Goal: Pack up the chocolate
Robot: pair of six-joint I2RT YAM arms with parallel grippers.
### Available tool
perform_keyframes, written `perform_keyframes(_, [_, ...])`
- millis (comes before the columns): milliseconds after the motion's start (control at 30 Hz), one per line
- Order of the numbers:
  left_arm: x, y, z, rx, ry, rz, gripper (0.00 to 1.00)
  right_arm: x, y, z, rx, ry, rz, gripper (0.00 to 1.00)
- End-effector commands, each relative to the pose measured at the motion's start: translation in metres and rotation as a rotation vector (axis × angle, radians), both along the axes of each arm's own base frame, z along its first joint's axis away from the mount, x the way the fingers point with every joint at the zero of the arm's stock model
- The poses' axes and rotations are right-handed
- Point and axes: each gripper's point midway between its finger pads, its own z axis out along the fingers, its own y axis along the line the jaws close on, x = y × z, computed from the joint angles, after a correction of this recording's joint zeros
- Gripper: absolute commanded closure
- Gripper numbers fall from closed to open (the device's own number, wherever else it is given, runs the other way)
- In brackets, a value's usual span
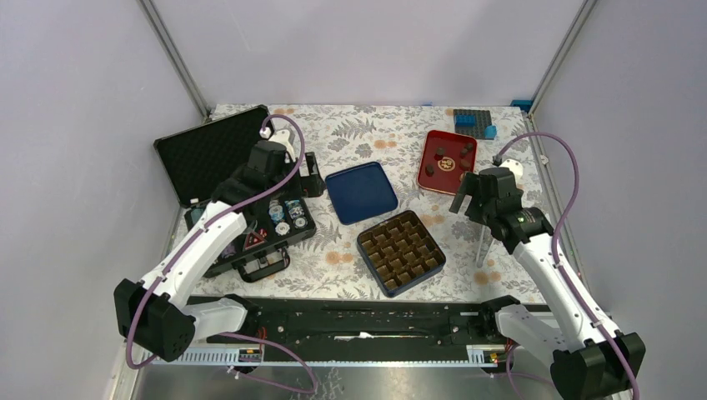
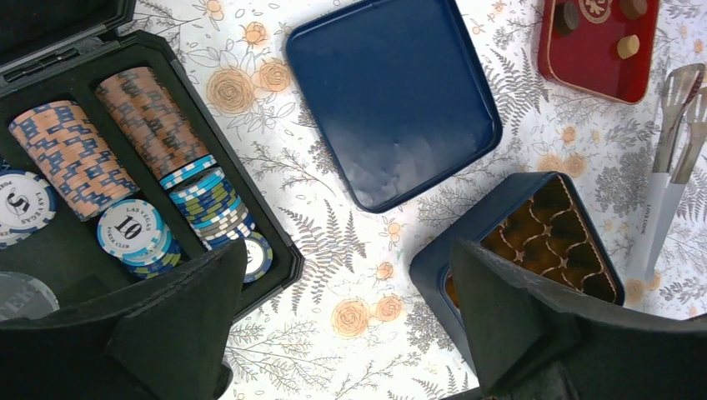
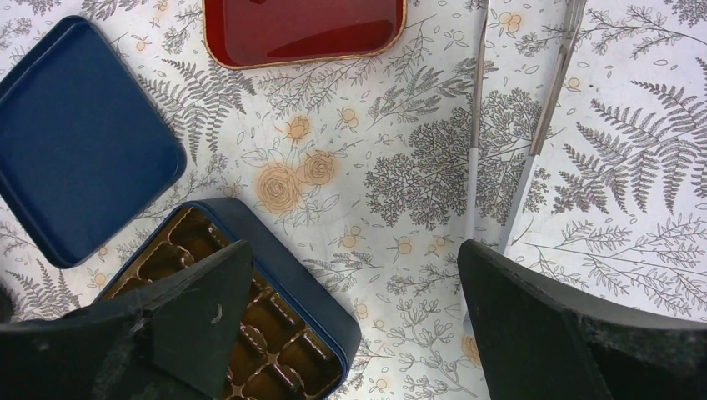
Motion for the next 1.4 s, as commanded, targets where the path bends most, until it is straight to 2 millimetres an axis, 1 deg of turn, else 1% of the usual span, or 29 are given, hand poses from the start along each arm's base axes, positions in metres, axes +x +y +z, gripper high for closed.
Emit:
perform_keyframes(0, [0.005, -0.010, 0.027, -0.069, -0.086, -0.033, 0.01, 0.007, 0.004, 0.003, 0.002, -0.026, 0.019, 0.00])
perform_keyframes(67, [0.006, -0.010, 0.027, -0.063, -0.094, -0.040, 0.01, 0.005, 0.003, 0.004, -0.008, -0.024, 0.026, 0.00])
perform_keyframes(133, [0.008, -0.006, 0.024, -0.038, -0.100, -0.030, 0.01, 0.005, 0.010, 0.004, -0.004, -0.018, 0.093, 0.00])
perform_keyframes(200, [0.008, -0.005, 0.022, -0.027, -0.098, -0.031, 0.01, 0.006, 0.011, 0.001, -0.018, 0.011, 0.113, 0.00])
perform_keyframes(267, [0.009, -0.005, 0.022, -0.026, -0.100, -0.033, 0.01, 0.005, 0.000, -0.008, -0.078, 0.073, 0.072, 0.00])
perform_keyframes(367, [0.010, -0.006, 0.022, -0.026, -0.100, -0.041, 0.01, 0.005, -0.026, -0.014, -0.157, 0.115, -0.050, 0.00])
perform_keyframes(433, [0.009, -0.007, 0.020, -0.027, -0.100, -0.046, 0.01, 0.005, -0.039, -0.016, -0.137, 0.126, -0.114, 0.00])
perform_keyframes(533, [0.009, -0.009, 0.018, -0.031, -0.099, -0.060, 0.01, 0.003, -0.052, -0.019, -0.049, 0.130, -0.173, 0.00])
perform_keyframes(600, [0.010, -0.011, 0.017, -0.033, -0.095, -0.064, 0.01, 0.000, -0.055, -0.017, -0.039, 0.117, -0.181, 0.01])
perform_keyframes(667, [0.011, -0.012, 0.017, -0.036, -0.091, -0.068, 0.01, -0.001, -0.053, -0.017, -0.028, 0.100, -0.174, 0.00])
perform_keyframes(767, [0.010, -0.013, 0.017, -0.040, -0.089, -0.074, 0.01, 0.001, -0.049, -0.018, -0.002, 0.079, -0.163, 0.00])
perform_keyframes(867, [0.009, -0.013, 0.018, -0.040, -0.092, -0.077, 0.01, 0.002, -0.049, -0.018, 0.000, 0.076, -0.172, 0.00])
perform_keyframes(933, [0.008, -0.013, 0.019, -0.044, -0.094, -0.079, 0.01, 0.002, -0.053, -0.017, -0.014, 0.071, -0.181, 0.00])
perform_keyframes(1000, [0.006, -0.014, 0.019, -0.052, -0.093, -0.084, 0.01, 0.000, -0.061, -0.019, -0.032, 0.081, -0.204, 0.00])
perform_keyframes(1100, [0.003, -0.016, 0.022, -0.067, -0.100, -0.091, 0.01, -0.006, -0.082, -0.028, -0.019, 0.121, -0.281, 0.01])
perform_keyframes(1200, [0.002, -0.017, 0.020, -0.077, -0.101, -0.097, 0.01, -0.013, -0.094, -0.038, 0.024, 0.150, -0.347, 0.01])
perform_keyframes(1267, [0.001, -0.018, 0.017, -0.077, -0.095, -0.102, 0.01, -0.016, -0.098, -0.045, 0.046, 0.163, -0.383, 0.00])
perform_keyframes(1367, [0.002, -0.018, 0.014, -0.071, -0.088, -0.106, 0.01, -0.017, -0.094, -0.061, 0.079, 0.178, -0.387, 0.00])
